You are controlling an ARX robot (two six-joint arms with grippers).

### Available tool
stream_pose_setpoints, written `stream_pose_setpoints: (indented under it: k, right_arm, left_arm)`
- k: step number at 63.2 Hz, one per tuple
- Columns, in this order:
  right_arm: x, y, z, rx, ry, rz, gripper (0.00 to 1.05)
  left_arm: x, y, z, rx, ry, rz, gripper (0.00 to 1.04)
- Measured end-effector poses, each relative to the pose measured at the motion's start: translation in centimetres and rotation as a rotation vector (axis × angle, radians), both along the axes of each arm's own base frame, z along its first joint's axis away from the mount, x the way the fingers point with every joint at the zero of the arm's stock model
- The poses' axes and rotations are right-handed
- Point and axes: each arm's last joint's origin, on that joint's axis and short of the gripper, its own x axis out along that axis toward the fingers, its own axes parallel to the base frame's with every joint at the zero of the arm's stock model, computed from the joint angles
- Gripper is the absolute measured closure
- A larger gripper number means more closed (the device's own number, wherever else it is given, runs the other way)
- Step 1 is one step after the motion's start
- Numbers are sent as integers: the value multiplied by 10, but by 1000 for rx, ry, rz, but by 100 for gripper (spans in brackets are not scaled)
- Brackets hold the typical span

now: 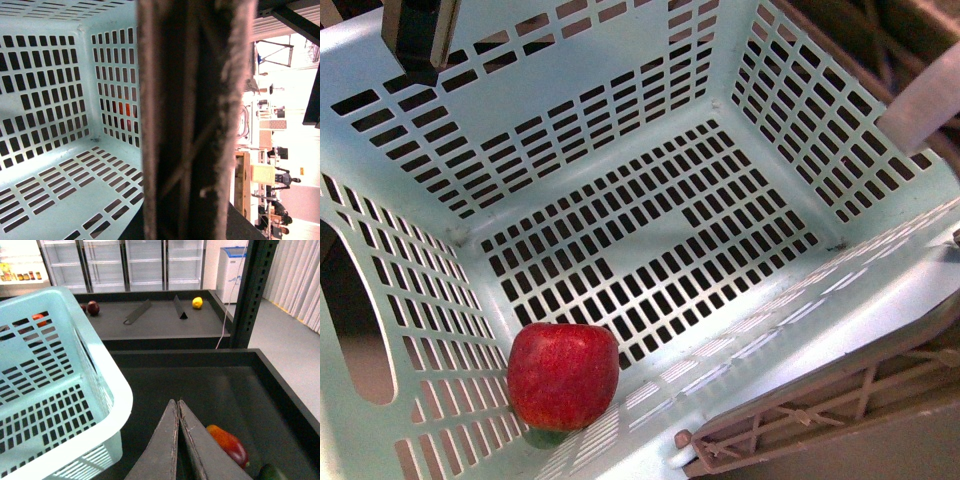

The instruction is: Pick apple with right arm and hold basket with left

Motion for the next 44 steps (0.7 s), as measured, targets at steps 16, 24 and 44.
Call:
stream_pose_setpoints:
  k: [16, 24, 44]
  right_arm:
    - [-6, 0, 1, 0, -11, 0, 103]
    - [-8, 0, 1, 0, -11, 0, 103]
    - [-20, 0, -4, 0, 19, 0, 103]
  left_arm:
    - [0, 0, 0, 0, 0, 0, 99]
    - [0, 0, 0, 0, 0, 0, 99]
    - [0, 0, 0, 0, 0, 0, 99]
